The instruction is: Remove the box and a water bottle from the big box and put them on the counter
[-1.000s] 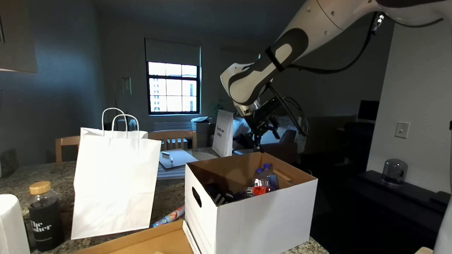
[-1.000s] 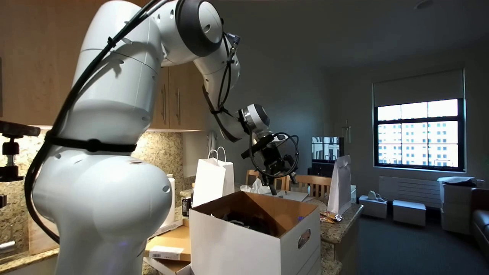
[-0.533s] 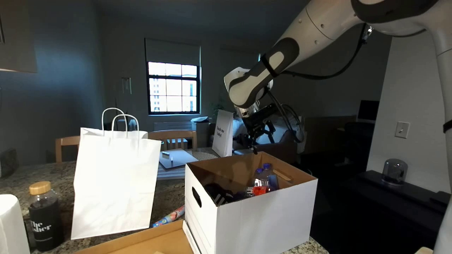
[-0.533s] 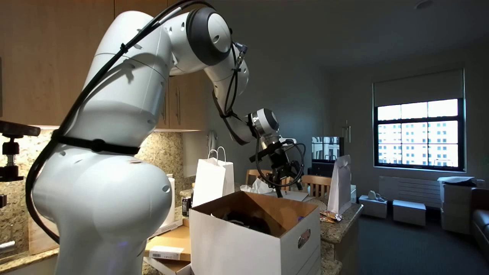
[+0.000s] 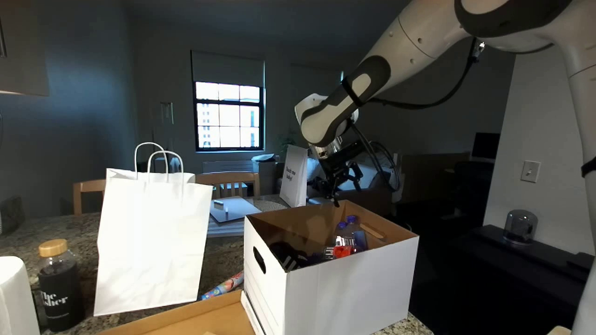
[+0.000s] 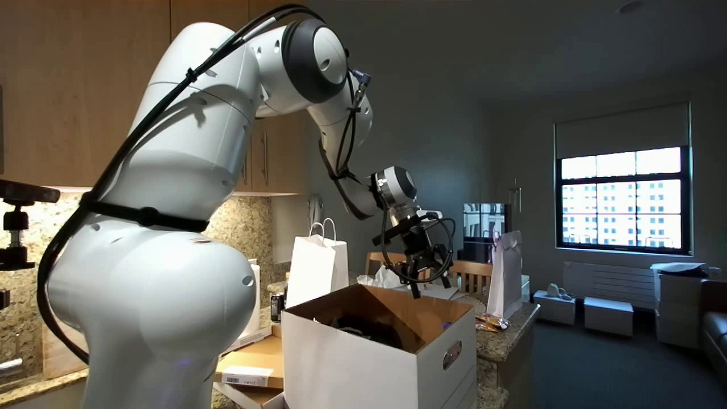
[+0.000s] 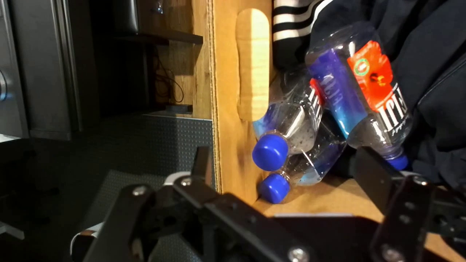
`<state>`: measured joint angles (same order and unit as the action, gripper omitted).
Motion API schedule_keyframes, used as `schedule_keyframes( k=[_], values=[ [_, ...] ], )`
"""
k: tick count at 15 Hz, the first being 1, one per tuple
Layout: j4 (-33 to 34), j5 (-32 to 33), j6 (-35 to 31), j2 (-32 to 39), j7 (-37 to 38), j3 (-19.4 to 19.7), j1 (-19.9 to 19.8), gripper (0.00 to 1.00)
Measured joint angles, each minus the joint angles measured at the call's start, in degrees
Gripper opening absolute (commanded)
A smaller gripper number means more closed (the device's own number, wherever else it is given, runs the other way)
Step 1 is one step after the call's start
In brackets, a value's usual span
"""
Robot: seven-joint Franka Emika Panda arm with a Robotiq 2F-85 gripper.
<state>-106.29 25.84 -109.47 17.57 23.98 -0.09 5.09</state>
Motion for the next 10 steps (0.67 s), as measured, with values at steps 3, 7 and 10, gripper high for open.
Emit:
schedule_keyframes(
  k=[3, 7, 10],
  values=[
    [1.5, 0.0, 0.0, 3.2, 0.2, 1.2, 0.0, 1.0],
    [3.8, -0.2, 0.0, 7.2, 0.2, 2.4, 0.0, 1.0],
    [5.7, -0.2, 0.0, 9.8, 0.1, 2.5, 0.1, 1.0]
  ],
)
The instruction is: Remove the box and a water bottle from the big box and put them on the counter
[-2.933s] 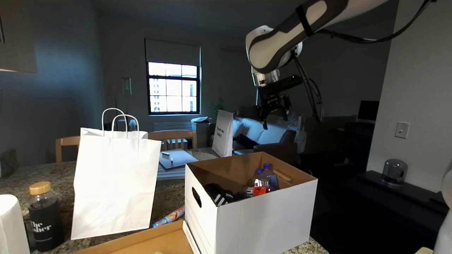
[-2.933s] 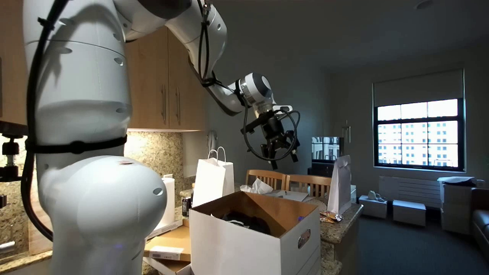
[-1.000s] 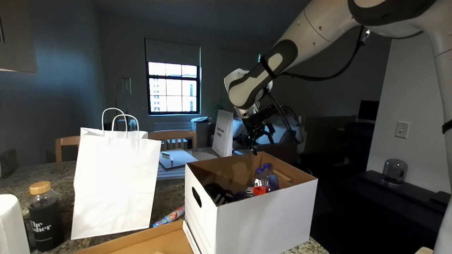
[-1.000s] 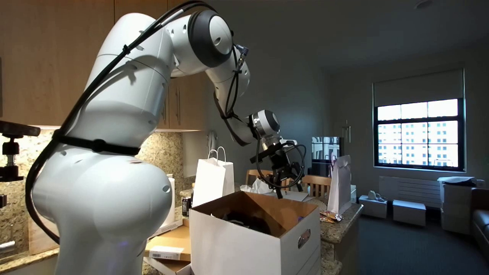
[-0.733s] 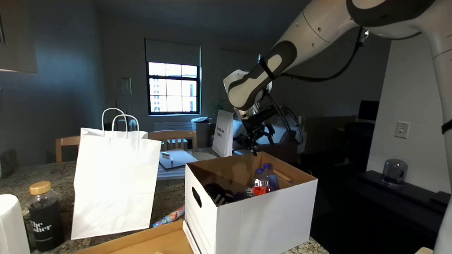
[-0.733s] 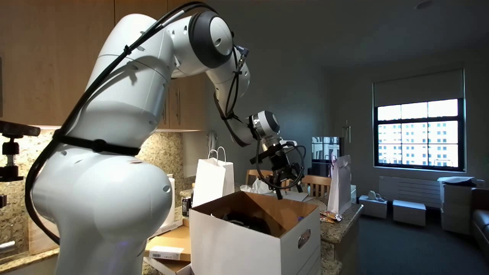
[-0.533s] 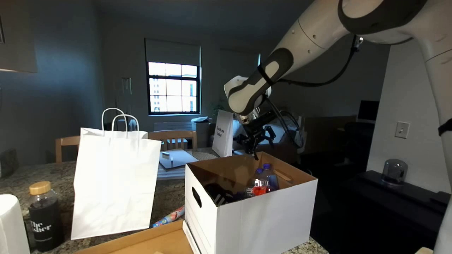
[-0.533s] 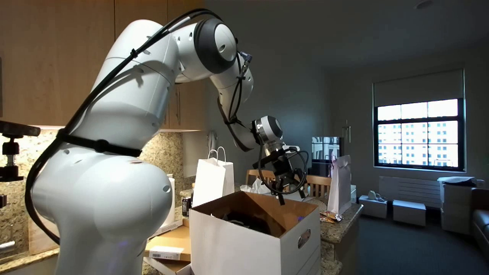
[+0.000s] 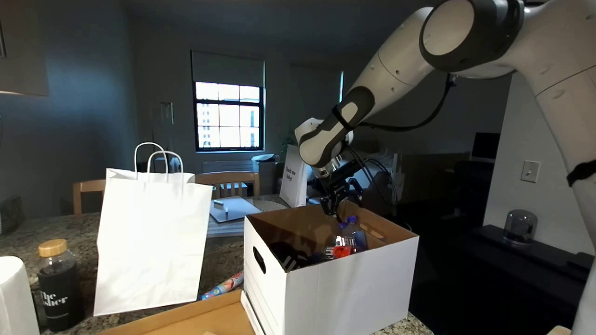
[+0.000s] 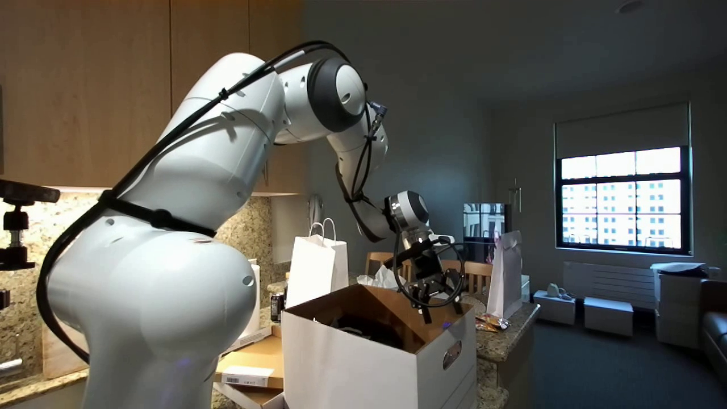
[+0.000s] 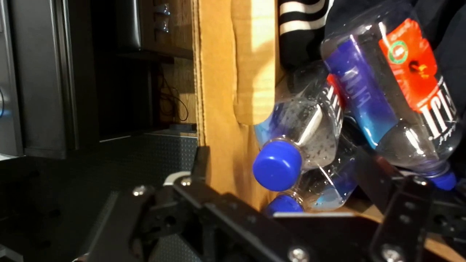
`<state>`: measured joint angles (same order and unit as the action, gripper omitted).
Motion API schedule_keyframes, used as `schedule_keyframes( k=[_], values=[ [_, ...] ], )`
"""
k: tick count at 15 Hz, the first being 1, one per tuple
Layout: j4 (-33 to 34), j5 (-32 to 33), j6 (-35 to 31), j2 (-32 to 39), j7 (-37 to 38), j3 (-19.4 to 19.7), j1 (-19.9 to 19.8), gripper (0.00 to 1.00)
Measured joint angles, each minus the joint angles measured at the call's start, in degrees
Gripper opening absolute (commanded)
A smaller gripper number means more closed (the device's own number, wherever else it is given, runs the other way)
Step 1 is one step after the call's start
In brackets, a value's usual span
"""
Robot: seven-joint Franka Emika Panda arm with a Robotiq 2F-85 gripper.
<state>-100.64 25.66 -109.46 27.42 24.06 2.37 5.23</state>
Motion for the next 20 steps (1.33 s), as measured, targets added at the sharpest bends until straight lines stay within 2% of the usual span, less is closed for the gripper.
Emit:
schedule_keyframes(
  k=[10, 20],
  values=[
    [7.2, 0.0, 7.2, 5.9, 0.0, 0.9, 2.0, 1.0],
    [7.6, 0.1, 7.4, 6.5, -0.2, 0.5, 5.2, 1.0]
  ],
)
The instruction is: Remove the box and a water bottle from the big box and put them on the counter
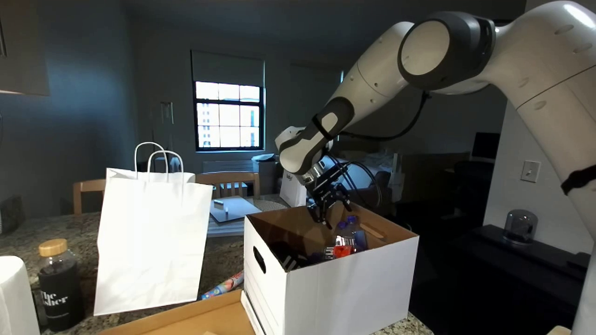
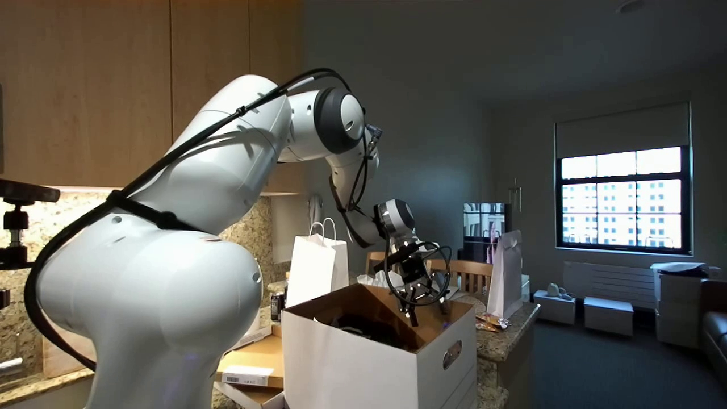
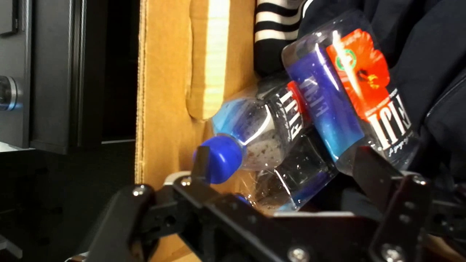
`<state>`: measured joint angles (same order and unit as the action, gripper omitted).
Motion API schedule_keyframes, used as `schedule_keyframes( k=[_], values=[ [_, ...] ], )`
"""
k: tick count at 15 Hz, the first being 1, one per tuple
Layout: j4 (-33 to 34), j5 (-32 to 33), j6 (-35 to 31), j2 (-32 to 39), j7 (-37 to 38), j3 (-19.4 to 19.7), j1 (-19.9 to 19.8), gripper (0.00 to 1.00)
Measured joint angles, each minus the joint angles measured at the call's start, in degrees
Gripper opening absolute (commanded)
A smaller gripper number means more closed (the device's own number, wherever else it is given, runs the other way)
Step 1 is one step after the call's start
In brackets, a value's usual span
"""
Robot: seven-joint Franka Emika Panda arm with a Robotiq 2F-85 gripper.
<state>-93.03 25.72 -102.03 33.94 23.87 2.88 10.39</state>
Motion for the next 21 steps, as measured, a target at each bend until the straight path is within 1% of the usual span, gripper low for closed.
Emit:
schedule_keyframes(
  k=[15, 16, 17, 18, 21],
  values=[
    [4.8, -0.1, 0.0, 5.5, 0.0, 3.0, -0.6, 1.0],
    [5.2, -0.1, 0.1, 5.9, 0.0, 3.1, -0.6, 0.75],
    [5.6, -0.1, 0.2, 6.2, 0.0, 3.1, -0.6, 0.74],
    [6.0, -0.1, 0.3, 6.5, 0.0, 3.1, -0.6, 0.68],
    [7.0, -0.2, 0.6, 7.0, 0.0, 3.1, -0.6, 0.47]
  ],
)
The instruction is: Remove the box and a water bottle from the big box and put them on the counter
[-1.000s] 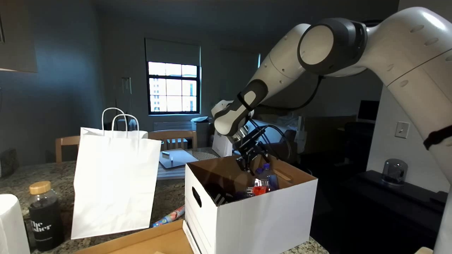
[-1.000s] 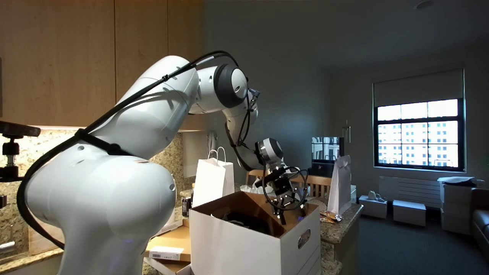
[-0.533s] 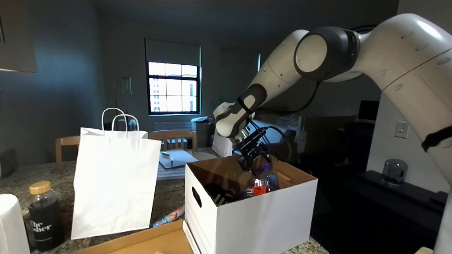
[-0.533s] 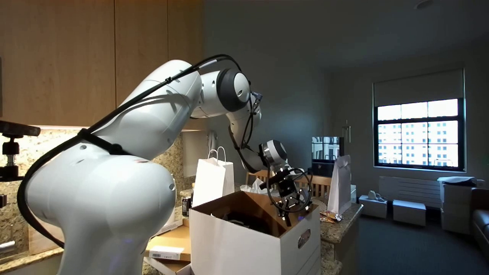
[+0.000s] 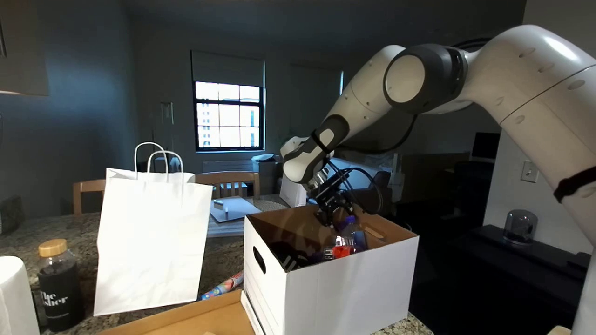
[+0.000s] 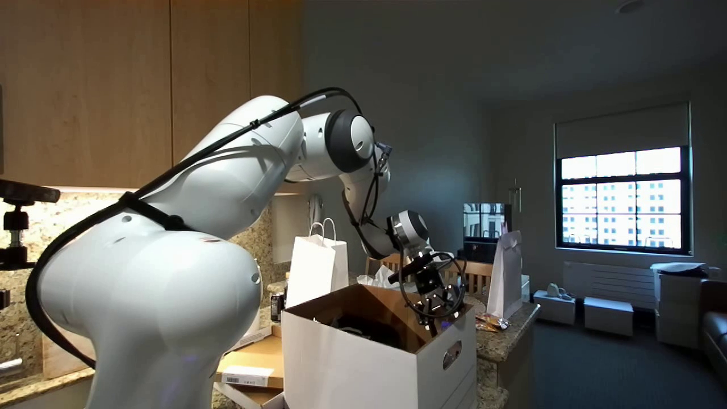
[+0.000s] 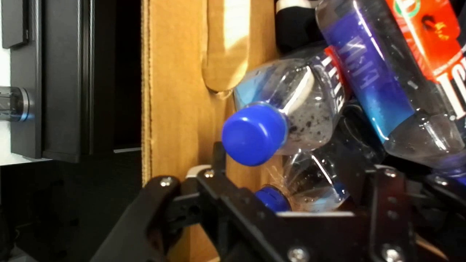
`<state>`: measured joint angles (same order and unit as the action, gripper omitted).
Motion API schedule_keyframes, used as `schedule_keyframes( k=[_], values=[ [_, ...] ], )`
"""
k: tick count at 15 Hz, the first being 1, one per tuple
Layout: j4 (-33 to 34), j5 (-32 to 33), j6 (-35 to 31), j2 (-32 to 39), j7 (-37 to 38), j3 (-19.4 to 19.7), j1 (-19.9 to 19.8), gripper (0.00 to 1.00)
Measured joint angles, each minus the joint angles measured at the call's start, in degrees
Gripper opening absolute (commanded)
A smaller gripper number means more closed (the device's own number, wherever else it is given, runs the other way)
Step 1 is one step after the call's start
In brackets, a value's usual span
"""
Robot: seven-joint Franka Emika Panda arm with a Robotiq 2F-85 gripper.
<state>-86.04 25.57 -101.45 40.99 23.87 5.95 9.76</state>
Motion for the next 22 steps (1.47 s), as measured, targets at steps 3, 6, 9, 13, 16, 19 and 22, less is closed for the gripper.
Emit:
schedule_keyframes(
  k=[3, 6, 9, 13, 16, 19, 22],
  values=[
    [0.6, 0.0, 0.2, 0.3, -0.1, -0.1, 0.0, 0.28],
    [0.6, 0.0, 0.2, 0.3, -0.6, -0.4, 0.1, 0.08],
    [0.5, 0.0, 0.2, -0.1, -1.9, -1.0, 0.3, 0.03],
    [-0.6, 0.0, -0.2, -2.3, -3.3, -2.1, 0.8, 0.36],
    [-2.4, -0.2, -1.9, -4.9, -3.2, -2.4, 1.0, 0.54],
    [-3.3, -3.7, -2.6, -7.4, -3.2, -2.3, -0.1, 0.73],
    [-3.7, -9.9, -2.6, -9.3, -3.2, -2.4, -2.4, 0.93]
  ],
)
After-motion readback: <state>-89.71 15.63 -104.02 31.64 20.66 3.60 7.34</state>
